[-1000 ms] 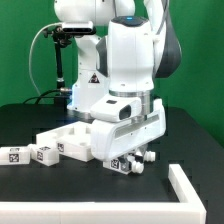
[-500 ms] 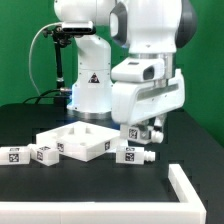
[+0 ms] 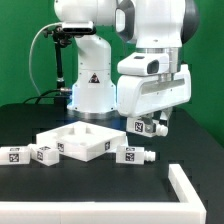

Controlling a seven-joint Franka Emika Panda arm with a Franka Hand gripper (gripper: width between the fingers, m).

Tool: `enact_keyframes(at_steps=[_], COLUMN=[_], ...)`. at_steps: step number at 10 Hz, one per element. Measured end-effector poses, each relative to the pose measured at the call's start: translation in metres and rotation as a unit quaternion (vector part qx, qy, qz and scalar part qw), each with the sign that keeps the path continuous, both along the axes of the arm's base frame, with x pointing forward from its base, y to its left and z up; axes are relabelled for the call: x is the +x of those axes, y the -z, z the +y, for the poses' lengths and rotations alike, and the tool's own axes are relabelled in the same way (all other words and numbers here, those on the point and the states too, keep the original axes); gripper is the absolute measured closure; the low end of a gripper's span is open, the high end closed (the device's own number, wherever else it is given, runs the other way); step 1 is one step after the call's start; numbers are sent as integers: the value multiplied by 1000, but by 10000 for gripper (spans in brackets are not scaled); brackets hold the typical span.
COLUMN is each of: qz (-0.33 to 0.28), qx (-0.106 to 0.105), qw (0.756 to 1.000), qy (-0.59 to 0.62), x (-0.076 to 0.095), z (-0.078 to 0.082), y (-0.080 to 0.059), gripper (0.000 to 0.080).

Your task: Assemble one leg

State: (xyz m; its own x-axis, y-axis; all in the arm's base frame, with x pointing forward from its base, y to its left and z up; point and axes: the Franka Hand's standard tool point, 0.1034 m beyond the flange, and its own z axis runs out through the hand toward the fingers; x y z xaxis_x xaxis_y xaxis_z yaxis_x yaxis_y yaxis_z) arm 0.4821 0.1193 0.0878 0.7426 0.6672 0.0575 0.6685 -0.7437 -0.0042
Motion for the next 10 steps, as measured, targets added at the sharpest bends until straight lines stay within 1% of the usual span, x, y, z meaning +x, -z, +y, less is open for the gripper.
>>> enact_keyframes(at_steps=[1,2,4,5,7,8,9,10], qz=[-8,0,15,24,30,32,33,32], qx=[3,1,1,0,4,5,7,7], qw=[1000,1000,1000,999,999,999,999,999], qy=[3,5,14,21,28,26,24,24], x=[-14,-34,-61,-71,-84,-88,-91,-91], z=[2,4,11,17,32,36,39,39], y=[5,12,29,38,60,68,73,74], gripper=[515,515,515,515,515,515,515,515])
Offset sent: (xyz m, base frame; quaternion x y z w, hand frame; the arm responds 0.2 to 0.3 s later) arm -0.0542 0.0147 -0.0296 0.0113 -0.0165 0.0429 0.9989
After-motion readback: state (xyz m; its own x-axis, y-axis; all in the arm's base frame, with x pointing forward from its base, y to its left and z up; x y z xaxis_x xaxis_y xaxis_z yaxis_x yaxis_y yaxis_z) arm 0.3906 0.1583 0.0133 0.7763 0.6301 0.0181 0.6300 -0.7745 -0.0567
